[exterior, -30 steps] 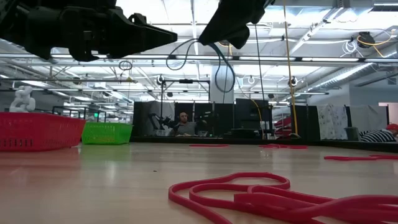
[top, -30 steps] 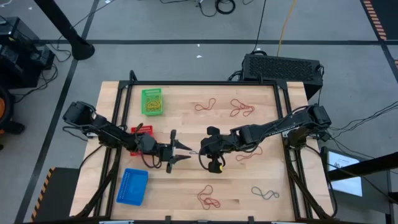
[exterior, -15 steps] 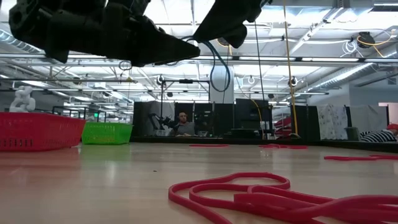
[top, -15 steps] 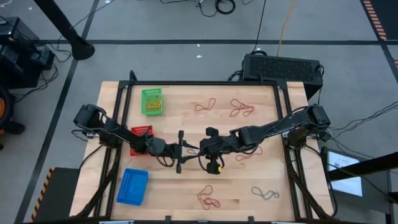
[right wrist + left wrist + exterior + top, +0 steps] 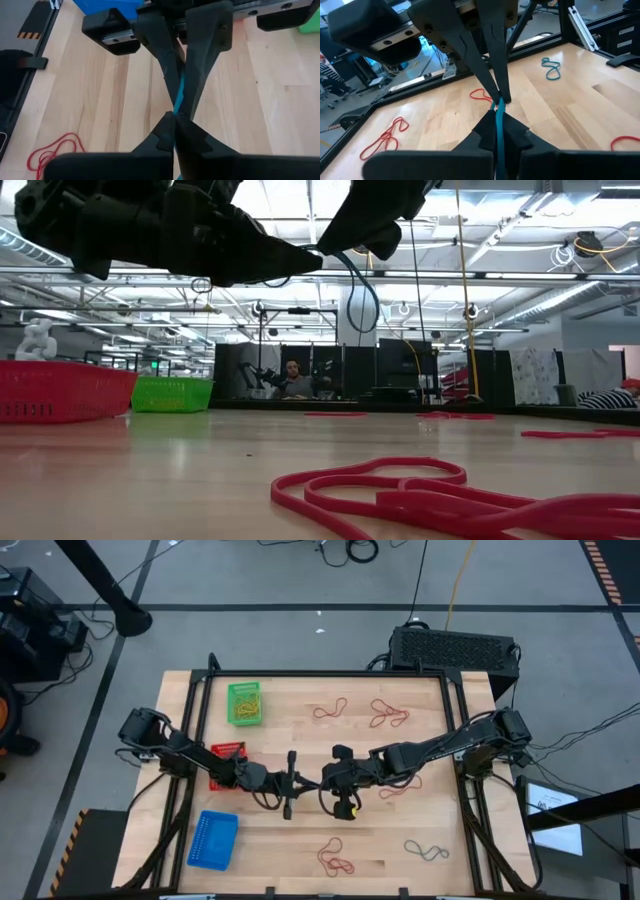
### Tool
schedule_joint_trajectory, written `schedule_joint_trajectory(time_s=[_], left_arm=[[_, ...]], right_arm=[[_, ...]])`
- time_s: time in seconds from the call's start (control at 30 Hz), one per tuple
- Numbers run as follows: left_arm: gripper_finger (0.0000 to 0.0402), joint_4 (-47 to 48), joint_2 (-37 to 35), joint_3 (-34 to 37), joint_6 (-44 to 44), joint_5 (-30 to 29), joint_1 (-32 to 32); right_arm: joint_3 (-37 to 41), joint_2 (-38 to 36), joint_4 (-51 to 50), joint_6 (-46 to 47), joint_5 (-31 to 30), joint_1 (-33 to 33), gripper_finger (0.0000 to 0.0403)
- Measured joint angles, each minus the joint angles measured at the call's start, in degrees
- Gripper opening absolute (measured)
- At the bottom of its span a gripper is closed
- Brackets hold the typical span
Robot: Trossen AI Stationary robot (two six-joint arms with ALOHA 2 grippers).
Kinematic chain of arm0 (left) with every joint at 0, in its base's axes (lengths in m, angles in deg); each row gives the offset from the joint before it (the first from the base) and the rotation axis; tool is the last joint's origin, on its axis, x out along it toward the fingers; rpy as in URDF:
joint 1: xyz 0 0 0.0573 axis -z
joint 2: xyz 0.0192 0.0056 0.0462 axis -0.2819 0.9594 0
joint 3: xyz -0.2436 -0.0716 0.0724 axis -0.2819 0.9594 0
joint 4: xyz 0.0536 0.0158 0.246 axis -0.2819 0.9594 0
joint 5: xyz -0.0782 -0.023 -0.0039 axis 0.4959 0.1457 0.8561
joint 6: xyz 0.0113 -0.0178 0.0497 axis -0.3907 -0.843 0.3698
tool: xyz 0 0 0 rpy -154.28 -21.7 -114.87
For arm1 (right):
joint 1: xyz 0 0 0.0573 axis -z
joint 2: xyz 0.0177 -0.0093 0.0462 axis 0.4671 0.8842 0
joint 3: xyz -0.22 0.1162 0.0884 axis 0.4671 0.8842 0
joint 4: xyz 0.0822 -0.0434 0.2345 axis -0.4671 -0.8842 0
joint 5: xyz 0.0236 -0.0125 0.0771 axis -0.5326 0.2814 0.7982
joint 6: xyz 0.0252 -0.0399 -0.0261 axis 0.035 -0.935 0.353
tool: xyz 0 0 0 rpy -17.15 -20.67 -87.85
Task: Sort rubber bands into baskets
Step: Put the blue rubber band into the red bin
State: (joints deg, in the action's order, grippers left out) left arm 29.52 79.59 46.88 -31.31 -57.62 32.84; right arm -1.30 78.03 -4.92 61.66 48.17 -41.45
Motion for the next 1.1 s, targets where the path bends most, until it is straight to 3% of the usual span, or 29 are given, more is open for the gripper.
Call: schedule_joint_trajectory(time_s=[0.23, 0.37, 0.5, 0.6, 0.83, 1.0, 1.1], left_arm=[[0.0003, 0.0, 0.0, 0.0, 0.0, -0.5, 0.0], [0.0002, 6.8, -3.6, 0.0, 1.7, -6.1, 0.4], [0.0002, 31.8, -15.2, -1.4, -0.1, -16.5, 2.8], [0.0001, 55.0, -24.9, -5.2, -11.1, -18.6, 4.6], [0.0001, 93.7, -38.3, -10.8, -42.1, -15.6, 8.5], [0.0000, 118.9, -41.8, -15.0, -63.5, -11.8, 8.6], [0.0000, 128.3, -42.5, -15.7, -73.0, -7.0, 8.6]], right_arm=[[0.0, 0.0, -0.3, -0.2, 0.0, 0.0, 0.0037], [0.0, -0.4, -2.2, -2.9, 0.0, 0.0, 0.0070], [0.0, -0.7, -7.5, -2.0, 0.0, 0.0, 0.0096], [0.0, -0.7, -10.7, 0.7, 0.0, 0.0, 0.0106], [0.0, -0.8, -13.6, 3.4, 0.0, 0.0, 0.0111], [0.0, -0.8, -13.4, 2.1, -0.1, -0.5, 0.0112], [0.0, -0.7, -13.4, 0.0, -0.2, -1.3, 0.0112]])
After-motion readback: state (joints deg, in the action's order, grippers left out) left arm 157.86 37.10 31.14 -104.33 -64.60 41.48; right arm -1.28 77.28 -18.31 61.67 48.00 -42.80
